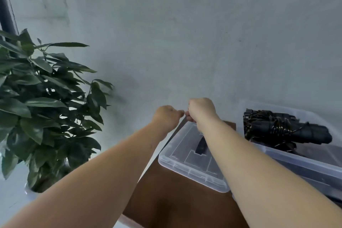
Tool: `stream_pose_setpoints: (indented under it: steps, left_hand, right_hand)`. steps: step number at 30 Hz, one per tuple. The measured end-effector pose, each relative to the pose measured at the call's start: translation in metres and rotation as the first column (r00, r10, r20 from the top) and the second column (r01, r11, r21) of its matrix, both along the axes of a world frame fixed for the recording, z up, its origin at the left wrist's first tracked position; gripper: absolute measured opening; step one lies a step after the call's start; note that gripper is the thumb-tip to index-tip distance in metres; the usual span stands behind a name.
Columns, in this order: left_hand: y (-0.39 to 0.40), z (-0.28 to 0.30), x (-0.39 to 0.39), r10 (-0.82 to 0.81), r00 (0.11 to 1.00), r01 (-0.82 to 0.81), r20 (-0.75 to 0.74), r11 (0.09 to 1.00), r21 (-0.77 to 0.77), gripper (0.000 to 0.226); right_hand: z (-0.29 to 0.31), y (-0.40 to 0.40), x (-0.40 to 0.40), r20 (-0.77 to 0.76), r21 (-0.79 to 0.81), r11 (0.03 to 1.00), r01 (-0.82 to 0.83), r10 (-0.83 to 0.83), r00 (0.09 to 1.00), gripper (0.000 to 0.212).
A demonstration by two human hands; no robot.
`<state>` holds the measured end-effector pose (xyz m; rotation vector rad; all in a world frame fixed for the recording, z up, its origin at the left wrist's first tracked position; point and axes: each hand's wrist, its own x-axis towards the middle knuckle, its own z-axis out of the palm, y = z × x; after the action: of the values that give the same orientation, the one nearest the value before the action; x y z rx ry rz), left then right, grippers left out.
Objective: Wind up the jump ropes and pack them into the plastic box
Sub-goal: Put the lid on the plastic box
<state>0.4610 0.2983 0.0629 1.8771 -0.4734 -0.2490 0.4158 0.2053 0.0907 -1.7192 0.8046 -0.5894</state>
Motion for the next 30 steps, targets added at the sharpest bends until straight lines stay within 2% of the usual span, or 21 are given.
stream_pose_setpoints:
  steps: [4, 11, 14, 18, 21, 27, 30]
  left_hand:
    - [-0.014, -0.009, 0.024, -0.064, 0.997, 0.062, 0.032, 0.997, 0.039, 0.030]
    - [-0.053, -0.031, 0.091, -0.216, 0.972, 0.203, 0.096, 0.971, 0.126, 0.024]
    - [-0.078, -0.042, 0.117, -0.329, 0.934, 0.303, 0.139, 0.936, 0.182, 0.024]
    - [-0.115, -0.053, 0.140, -0.518, 0.830, 0.449, 0.207, 0.840, 0.305, 0.025]
    - [-0.134, -0.057, 0.146, -0.672, 0.691, 0.545, 0.267, 0.727, 0.418, 0.026]
    - [-0.167, -0.071, 0.155, -0.809, 0.475, 0.549, 0.345, 0.579, 0.602, 0.024]
    - [-0.183, -0.081, 0.161, -0.821, 0.415, 0.534, 0.393, 0.569, 0.625, 0.028]
  right_hand:
    - [-0.034, -0.011, 0.019, 0.008, 0.038, 0.999, -0.002, 0.002, 1.000, 0.024]
    - [-0.060, -0.034, 0.042, -0.012, 0.160, 0.971, 0.180, -0.180, 0.984, 0.014]
    - [-0.068, -0.037, 0.048, 0.011, 0.260, 0.930, 0.260, -0.272, 0.962, 0.021]
    - [-0.075, -0.036, 0.055, 0.061, 0.433, 0.818, 0.379, -0.447, 0.893, 0.026]
    - [-0.081, -0.034, 0.057, 0.091, 0.529, 0.729, 0.434, -0.557, 0.825, 0.020]
    - [-0.097, -0.015, 0.034, 0.145, 0.628, 0.612, 0.482, -0.700, 0.700, 0.027]
    - [-0.108, -0.005, 0.025, 0.140, 0.654, 0.569, 0.499, -0.739, 0.659, 0.024]
